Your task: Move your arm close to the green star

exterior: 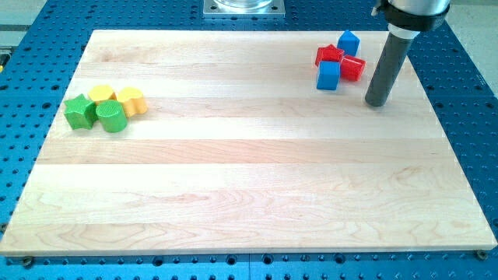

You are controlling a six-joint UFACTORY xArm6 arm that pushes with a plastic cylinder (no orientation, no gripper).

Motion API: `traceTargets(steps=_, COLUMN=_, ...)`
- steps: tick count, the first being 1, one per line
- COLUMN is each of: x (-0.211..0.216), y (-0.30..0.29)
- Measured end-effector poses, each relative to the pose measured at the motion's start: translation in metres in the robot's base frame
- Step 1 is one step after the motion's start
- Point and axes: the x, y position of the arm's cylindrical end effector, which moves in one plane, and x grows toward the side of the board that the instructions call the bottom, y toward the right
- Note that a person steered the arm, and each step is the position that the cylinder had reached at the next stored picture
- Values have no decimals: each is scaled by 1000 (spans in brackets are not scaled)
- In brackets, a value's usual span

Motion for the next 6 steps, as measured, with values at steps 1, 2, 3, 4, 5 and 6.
traceTargets(steps=1, x=0, y=4)
traceTargets(steps=2, x=0, y=0)
traceTargets(steps=3, x=19, y=-48)
traceTargets(steps=4, x=80, y=-176)
traceTargets(steps=5, x=127, y=-345)
traceTargets(steps=6, x=104, y=-481)
